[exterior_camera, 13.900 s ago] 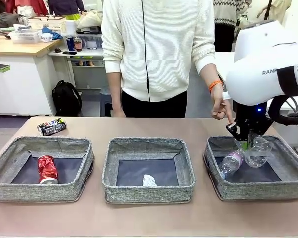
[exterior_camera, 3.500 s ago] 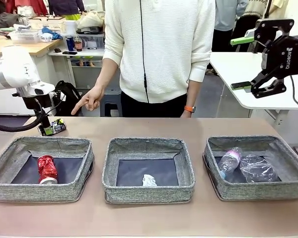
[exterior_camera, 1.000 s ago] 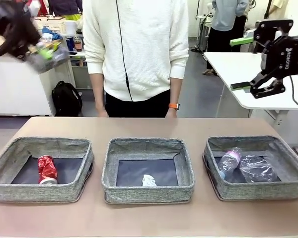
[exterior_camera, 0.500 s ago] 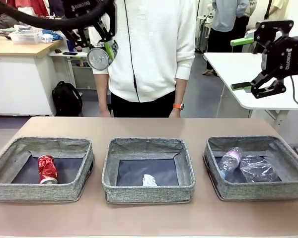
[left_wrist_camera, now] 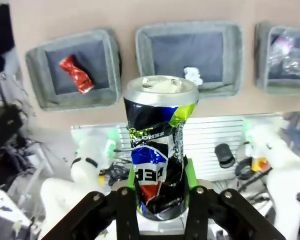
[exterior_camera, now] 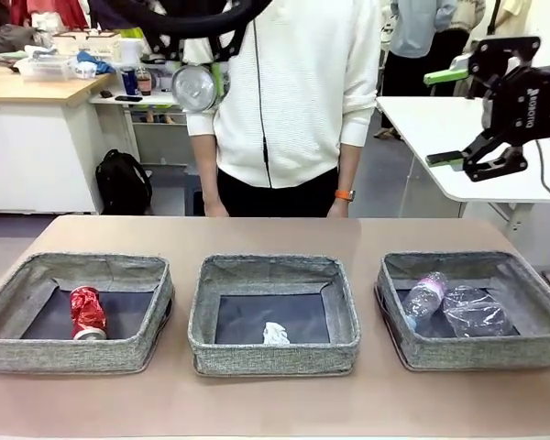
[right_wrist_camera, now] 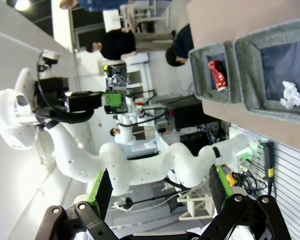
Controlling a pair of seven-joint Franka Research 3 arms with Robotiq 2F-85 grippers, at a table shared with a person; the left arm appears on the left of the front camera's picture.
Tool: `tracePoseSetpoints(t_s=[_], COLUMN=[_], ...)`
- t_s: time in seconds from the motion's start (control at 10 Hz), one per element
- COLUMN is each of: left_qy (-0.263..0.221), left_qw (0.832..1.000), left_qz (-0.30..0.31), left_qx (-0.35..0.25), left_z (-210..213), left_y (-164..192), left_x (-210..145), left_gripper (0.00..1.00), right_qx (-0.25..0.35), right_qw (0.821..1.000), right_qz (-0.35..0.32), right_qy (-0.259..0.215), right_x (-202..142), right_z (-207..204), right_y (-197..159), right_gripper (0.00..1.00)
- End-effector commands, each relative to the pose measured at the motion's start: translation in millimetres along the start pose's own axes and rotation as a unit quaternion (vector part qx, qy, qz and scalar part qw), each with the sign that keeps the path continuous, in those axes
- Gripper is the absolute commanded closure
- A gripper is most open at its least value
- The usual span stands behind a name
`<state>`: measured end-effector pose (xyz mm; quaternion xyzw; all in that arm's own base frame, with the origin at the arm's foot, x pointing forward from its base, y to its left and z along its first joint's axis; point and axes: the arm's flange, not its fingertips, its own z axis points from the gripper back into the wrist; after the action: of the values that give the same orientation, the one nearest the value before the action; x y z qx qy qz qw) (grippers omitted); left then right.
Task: Sort the waste into the appropriate baskets.
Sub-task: Pick up the waste item pointed out by the person.
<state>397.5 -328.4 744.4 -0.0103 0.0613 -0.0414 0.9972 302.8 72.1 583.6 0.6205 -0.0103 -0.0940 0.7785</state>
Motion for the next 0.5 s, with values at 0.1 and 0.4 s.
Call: tracePoseSetpoints(t_s=[0.1, 0.4], left_qy=[-0.006, -0.025], left_qw=[1.000, 0.999], left_qz=[0.000, -0.012], left_qx=[-0.008, -0.026], left_z=[50, 66], left_y=[-32, -52], left_x=[19, 24], left_gripper=[0.60, 0.60], right_qx=[-0.002, -0.002], right_qw=[1.000, 1.000], right_qz=[0.010, 0.010], right_qy=[0.005, 0.005], right_x=[1, 1], right_z=[1, 1], right_y=[0, 0], right_gripper=[0.00, 0.00])
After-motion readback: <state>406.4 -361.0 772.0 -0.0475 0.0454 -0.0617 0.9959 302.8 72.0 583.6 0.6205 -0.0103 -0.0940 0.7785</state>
